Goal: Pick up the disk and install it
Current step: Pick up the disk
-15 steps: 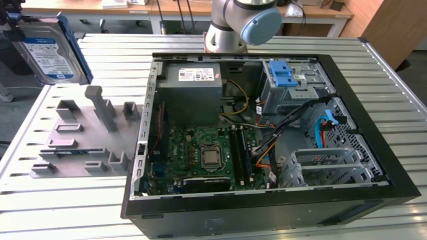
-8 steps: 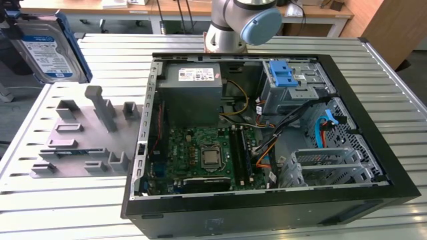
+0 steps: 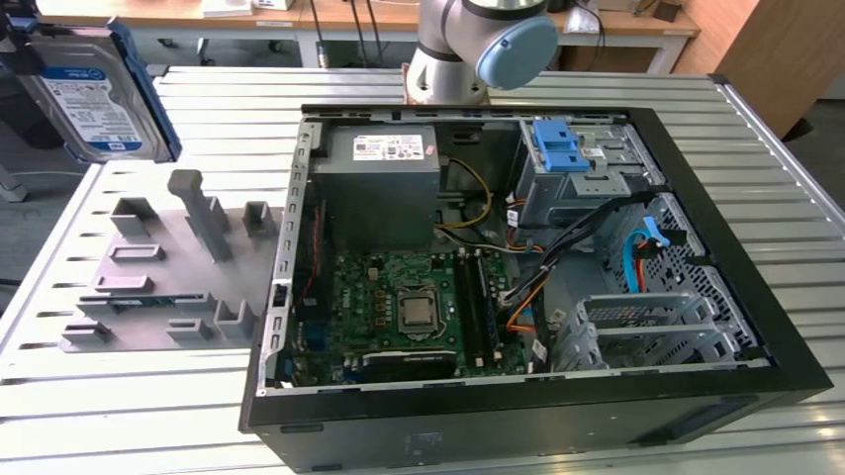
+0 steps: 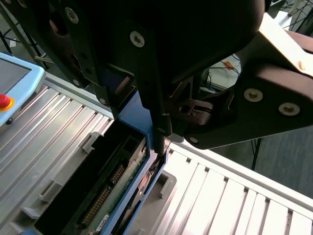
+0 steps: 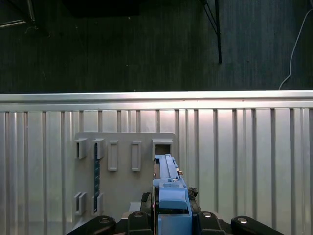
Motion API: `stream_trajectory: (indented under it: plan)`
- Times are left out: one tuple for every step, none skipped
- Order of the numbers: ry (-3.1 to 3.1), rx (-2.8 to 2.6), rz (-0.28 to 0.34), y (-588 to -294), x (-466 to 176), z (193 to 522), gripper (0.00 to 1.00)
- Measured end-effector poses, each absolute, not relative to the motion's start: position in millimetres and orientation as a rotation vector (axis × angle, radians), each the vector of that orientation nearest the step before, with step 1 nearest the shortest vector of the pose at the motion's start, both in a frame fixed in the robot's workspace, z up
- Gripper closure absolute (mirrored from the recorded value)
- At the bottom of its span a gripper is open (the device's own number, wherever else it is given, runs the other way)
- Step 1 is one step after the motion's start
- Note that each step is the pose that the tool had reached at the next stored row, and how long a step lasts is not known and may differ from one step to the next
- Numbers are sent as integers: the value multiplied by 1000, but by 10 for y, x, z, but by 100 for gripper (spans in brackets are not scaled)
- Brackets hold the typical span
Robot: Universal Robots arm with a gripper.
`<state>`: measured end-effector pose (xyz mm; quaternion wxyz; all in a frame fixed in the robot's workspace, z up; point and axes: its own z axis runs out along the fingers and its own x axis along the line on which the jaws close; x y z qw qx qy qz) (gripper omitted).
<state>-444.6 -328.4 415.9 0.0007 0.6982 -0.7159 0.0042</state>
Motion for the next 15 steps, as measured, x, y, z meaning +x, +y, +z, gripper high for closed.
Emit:
stream_trajectory:
  plan:
    - [-2248,2193,13,-3284,-4446,4163,64]
    - [-2248,2193,13,-3284,-4446,4168,64]
    - [-2248,2192,13,-3284,-4446,4173,64]
    - [-2248,2192,14,-3284,-4446,4179,64]
    - [-2247,2192,14,-3284,-4446,4187,64]
    - [-2247,2192,15,-3283,-4446,4194,64]
    - [-2247,2192,15,-3283,-4446,4201,64]
    - [-2247,2192,15,-3283,-4446,4209,64]
    - [-2247,2192,15,-3283,-4446,4216,64]
    - [-2247,2192,15,-3283,-4446,4223,64]
    - [-2247,2192,15,-3283,-4446,4231,64]
    - [-2247,2192,15,-3283,-4446,4242,64]
    - [-2247,2192,15,-3283,-4446,4250,64]
    - [-2247,2192,15,-3283,-4446,4256,64]
    - [-2247,2192,15,-3283,-4446,4262,64]
